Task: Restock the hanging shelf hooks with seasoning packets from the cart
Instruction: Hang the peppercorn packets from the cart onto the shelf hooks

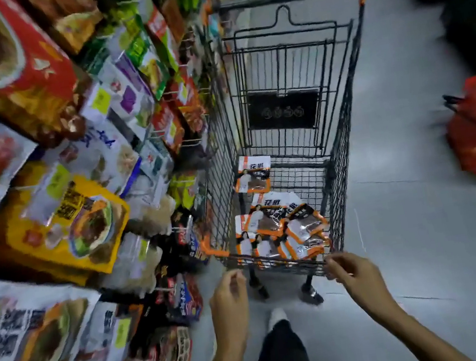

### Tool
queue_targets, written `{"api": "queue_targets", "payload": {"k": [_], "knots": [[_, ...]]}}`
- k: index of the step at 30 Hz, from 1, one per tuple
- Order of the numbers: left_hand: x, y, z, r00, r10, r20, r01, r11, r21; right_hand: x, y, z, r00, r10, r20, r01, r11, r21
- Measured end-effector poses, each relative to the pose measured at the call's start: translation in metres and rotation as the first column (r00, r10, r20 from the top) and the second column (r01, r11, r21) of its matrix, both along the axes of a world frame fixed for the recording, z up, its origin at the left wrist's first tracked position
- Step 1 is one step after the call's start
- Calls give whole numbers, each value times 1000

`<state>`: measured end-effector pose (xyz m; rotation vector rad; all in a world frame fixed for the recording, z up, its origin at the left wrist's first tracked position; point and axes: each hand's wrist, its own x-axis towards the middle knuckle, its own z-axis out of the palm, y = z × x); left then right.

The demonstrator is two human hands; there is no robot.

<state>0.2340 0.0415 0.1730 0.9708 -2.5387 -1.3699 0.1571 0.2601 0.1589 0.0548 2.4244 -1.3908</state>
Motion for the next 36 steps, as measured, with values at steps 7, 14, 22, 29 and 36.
{"api": "queue_targets", "payload": {"k": [7,14,22,29,36], "knots": [[-117,-73,-31,973,-210,97,221,969,-112,-84,-52,-55,977,-187,99,183,982,55],[-212,-134,-73,989,-110,97,139,916,-377,-166,-108,-145,951,-224,211,206,973,103],[-256,-156,-136,984,-133,121,160,955,-250,-232,-154,-263,898,-250,361,153,949,276],[-256,-162,-150,982,-183,46,188,939,-288,-249,-181,-303,875,-313,370,37,804,593],[-254,-162,-146,981,-188,47,194,952,-239,-250,-184,-311,766,-511,391,406,855,321]]}}
